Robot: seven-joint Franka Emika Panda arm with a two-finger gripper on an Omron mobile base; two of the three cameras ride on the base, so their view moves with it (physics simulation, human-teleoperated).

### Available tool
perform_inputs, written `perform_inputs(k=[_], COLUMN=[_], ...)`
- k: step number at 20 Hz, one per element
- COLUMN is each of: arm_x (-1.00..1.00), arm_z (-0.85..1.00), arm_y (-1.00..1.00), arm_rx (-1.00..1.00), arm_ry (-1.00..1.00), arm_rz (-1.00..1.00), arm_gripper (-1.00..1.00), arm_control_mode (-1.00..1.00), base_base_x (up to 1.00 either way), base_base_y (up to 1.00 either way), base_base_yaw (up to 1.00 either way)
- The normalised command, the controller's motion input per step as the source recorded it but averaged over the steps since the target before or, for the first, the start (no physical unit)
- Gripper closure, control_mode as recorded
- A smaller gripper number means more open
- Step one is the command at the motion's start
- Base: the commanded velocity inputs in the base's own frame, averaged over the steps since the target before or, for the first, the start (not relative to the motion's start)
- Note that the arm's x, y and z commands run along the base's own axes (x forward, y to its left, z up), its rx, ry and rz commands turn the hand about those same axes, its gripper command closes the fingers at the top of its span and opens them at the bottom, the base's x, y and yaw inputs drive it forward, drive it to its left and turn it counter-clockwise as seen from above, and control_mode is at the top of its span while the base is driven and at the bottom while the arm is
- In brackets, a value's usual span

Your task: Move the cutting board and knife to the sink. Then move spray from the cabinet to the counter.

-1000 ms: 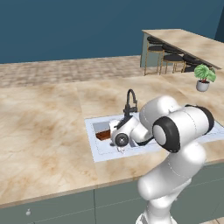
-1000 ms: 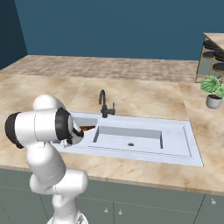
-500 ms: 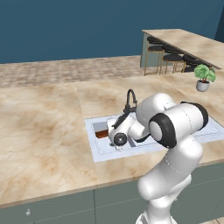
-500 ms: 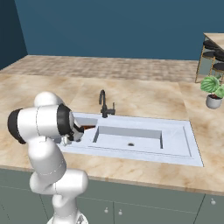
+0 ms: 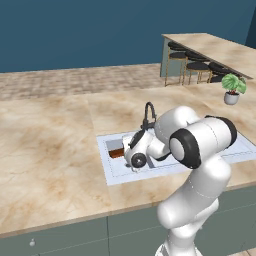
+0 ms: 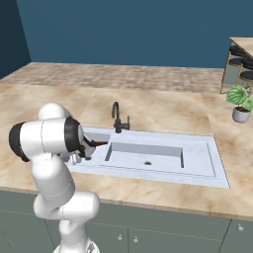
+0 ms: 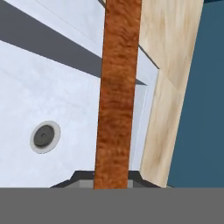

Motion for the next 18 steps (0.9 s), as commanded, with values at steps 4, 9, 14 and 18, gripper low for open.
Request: perform_inputs(k=[4, 9, 14, 18], arm_x=[0.09, 0.08, 0.04, -0.01], arm_z=[-0.23, -0.19, -0.13, -0.03], arm_y=[0.0, 0.01, 0.04, 0.0], arm_rx=[0.01, 0.0, 0.0, 0.0], arm_ry=[-0.04, -0.01, 0.0, 0.0], arm_rz=[0.0, 0.0, 0.0, 0.0], arm_gripper=[1.0, -1.0, -1.0, -1.0], arm_control_mode=[-1.0, -1.0, -1.0, -1.0], base_base_x=[0.0, 0.0, 0.0, 0.0], base_base_y=[0.0, 0.0, 0.0, 0.0], base_base_yaw=[0.0, 0.0, 0.0, 0.0])
